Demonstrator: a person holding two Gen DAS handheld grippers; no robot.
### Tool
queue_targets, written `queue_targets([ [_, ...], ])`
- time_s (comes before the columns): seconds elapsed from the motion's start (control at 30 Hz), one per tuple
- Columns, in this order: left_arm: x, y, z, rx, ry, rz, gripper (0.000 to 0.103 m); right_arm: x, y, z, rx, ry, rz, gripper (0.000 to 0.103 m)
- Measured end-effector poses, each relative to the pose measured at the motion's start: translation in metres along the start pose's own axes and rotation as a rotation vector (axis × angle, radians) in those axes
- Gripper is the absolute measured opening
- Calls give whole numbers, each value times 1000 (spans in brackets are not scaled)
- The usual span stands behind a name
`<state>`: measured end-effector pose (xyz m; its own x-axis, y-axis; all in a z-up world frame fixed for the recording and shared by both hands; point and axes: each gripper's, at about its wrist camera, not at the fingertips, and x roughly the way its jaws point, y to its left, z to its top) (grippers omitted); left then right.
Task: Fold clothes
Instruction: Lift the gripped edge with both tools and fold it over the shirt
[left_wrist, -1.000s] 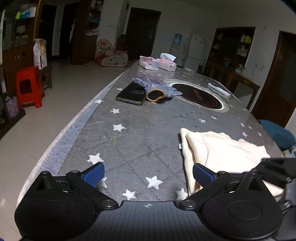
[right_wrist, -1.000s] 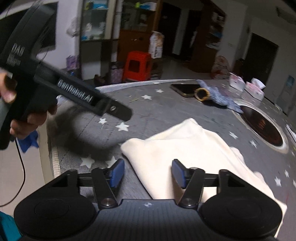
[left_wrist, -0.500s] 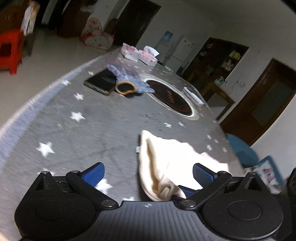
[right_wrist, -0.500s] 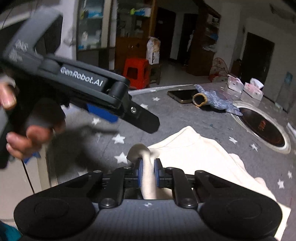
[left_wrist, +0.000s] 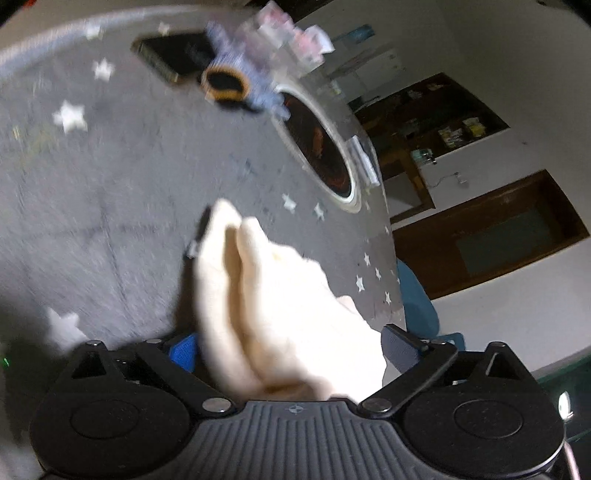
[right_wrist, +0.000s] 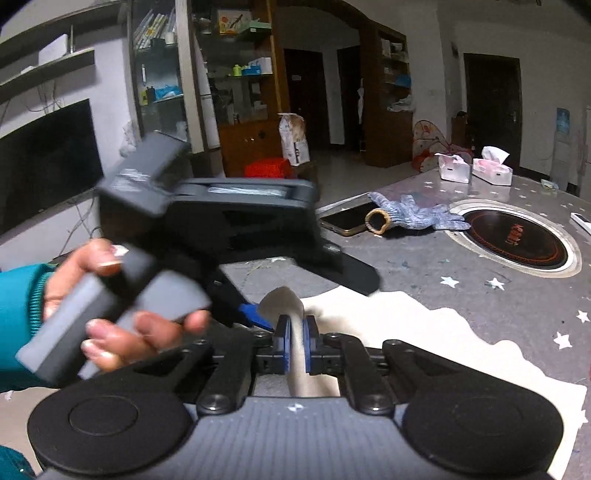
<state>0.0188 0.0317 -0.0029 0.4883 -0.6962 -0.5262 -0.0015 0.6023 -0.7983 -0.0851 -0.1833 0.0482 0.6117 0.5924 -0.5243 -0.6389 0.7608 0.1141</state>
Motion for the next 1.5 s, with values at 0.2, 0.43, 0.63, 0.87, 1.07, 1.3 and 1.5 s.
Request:
queue_targets([
  [0.2,4,5,1,-16,-6,0,74,-8,-15,-10,44,-2,-38,4],
  [0.43,2,15,1,-20,-24,28,40,-22,-39,-25,124,-5,-108,31],
  [0.63,3,13,-3,46,-50,72,22,-52,-102,-51,325,-19,-307,37],
  [0.87,5,0,-12,171,-84,131,21,-72,-155,-78,520,-48,-406,38],
  [1.07,7,-3,-13,203,-89,140,21,-65,-173,-89,595,-66,-387,38],
  [1.3,7,-20,-16,299,-110,160,18,-58,-165,-85,586,-71,-343,14],
  [1.5,3,-43,-18,389,-127,153,16,-73,-152,-73,552,-126,-350,12],
])
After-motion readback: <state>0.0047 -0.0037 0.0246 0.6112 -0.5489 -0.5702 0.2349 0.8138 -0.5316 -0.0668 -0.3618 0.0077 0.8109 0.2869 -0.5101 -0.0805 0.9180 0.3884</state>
